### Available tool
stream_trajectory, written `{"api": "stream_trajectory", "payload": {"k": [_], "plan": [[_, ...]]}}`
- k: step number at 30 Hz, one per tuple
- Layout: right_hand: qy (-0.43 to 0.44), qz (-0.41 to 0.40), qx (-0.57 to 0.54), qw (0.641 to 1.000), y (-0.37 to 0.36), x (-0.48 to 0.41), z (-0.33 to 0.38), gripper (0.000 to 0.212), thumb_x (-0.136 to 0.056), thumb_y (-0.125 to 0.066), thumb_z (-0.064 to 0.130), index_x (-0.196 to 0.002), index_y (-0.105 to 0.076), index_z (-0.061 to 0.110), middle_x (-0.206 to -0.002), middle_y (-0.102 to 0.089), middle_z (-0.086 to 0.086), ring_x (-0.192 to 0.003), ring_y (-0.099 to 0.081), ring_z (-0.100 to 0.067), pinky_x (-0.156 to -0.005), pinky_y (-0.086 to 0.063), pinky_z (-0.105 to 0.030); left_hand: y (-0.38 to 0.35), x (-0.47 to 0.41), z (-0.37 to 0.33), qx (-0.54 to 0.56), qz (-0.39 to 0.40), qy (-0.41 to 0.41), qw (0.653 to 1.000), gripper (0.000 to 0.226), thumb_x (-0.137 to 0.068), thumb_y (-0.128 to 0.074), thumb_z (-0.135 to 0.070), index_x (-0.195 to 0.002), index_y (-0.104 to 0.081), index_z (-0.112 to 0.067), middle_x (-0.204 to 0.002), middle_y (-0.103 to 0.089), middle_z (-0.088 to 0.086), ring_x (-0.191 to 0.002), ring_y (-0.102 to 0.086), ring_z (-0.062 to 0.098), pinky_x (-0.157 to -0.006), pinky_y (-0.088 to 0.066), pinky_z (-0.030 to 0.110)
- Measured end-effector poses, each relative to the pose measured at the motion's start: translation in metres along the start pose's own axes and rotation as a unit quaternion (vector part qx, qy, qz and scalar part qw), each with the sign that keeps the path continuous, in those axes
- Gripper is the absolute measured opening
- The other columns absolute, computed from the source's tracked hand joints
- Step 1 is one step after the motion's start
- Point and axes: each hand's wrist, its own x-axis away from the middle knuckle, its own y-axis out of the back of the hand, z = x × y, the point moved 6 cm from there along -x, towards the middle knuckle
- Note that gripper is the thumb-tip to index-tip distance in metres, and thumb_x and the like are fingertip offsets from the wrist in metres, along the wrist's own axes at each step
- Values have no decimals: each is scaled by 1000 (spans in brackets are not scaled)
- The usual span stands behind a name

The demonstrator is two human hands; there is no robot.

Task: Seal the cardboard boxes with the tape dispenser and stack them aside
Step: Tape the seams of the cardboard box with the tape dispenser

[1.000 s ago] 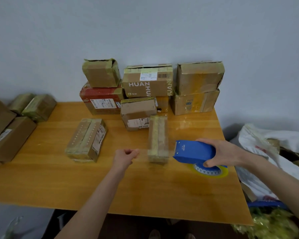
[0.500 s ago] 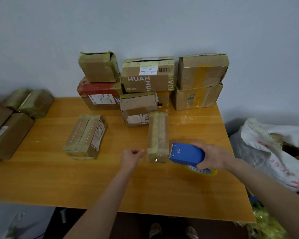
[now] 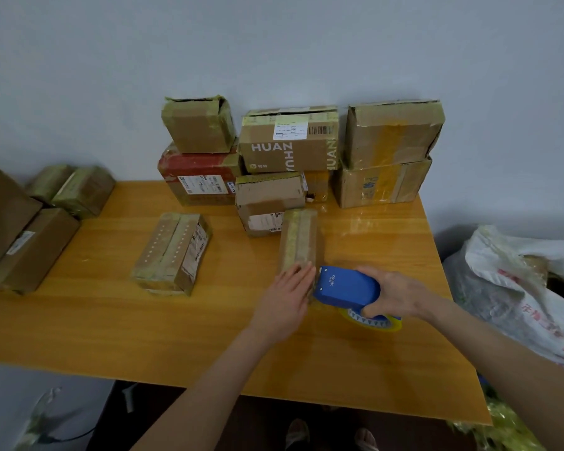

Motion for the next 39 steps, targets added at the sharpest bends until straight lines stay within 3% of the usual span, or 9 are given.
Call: {"api": "stream_trajectory", "payload": {"k": [2,4,11,15,19,23,33,36,39], "plan": [[1,-4,3,1000,1,3,-5,81,-71,-74,41,-140,-32,41,-112,-56,8,-96,-57,-16,-74,-51,-32,-15,-1,1,-63,63,-11,996,68,-100,-33,-26,-145,18,-25,-155,21,-6,-144,21,10,-119,11,31],[2,-5,4,1000,2,8,-12,81,-72,-75,42,-140,-31,42,-114,-55,9,-97,-56,-15,-77,-51,-32,-20,1,0,-97,77,-17,992,75,-98,-36,-27,-145,22,-22,-155,26,-3,-142,26,11,-119,13,33],[22,8,-78,997,12,26,-42,77,-72,-77,35,-133,-33,50,-111,-56,14,-96,-58,-6,-79,-52,-29,-27,-3,-5,-131,94,-24,987,84,-94,-44,-30,-146,22,-22,-156,25,-4,-144,24,11,-120,9,35],[6,24,-5,1000,15,26,-45,78,-71,-75,39,-137,-34,47,-106,-56,16,-94,-58,-9,-79,-52,-32,-25,-3,-5,-134,109,-18,985,84,-95,-43,-30,-146,24,-22,-155,27,-4,-143,26,11,-120,10,35],[1,49,121,991,9,8,-17,78,-73,-67,50,-141,-29,44,-93,-52,17,-90,-53,-14,-63,-41,-27,-24,-2,-4,-138,112,-14,984,84,-95,-43,-30,-145,25,-22,-154,28,-3,-142,28,12,-120,11,35],[-10,69,136,988,7,-5,-2,82,-72,-67,52,-143,-26,44,-97,-54,12,-92,-55,-17,-67,-46,-30,-23,-1,-5,-131,105,-14,986,84,-95,-42,-28,-145,24,-21,-155,27,-2,-142,28,13,-120,11,35],[-57,79,141,985,21,-13,-15,72,-62,-65,52,-130,-43,43,-98,-60,11,-88,-59,-16,-69,-51,-32,-23,-1,-4,-115,102,-24,988,87,-94,-46,-24,-144,24,-23,-154,28,-4,-143,26,12,-120,11,35],[-69,46,-10,996,32,-8,-29,72,-56,-69,49,-125,-51,39,-99,-62,10,-87,-61,-12,-74,-53,-33,-24,-3,-5,-110,104,-24,988,86,-93,-45,-25,-145,24,-22,-155,26,-4,-144,24,13,-120,9,36],[-77,-62,-219,971,36,-12,-33,56,-64,-78,37,-116,-57,29,-102,-64,4,-87,-62,-12,-70,-53,-30,-24,-3,-5,-113,103,-17,988,86,-93,-44,-25,-144,24,-22,-154,27,-5,-144,24,13,-120,9,37]]}}
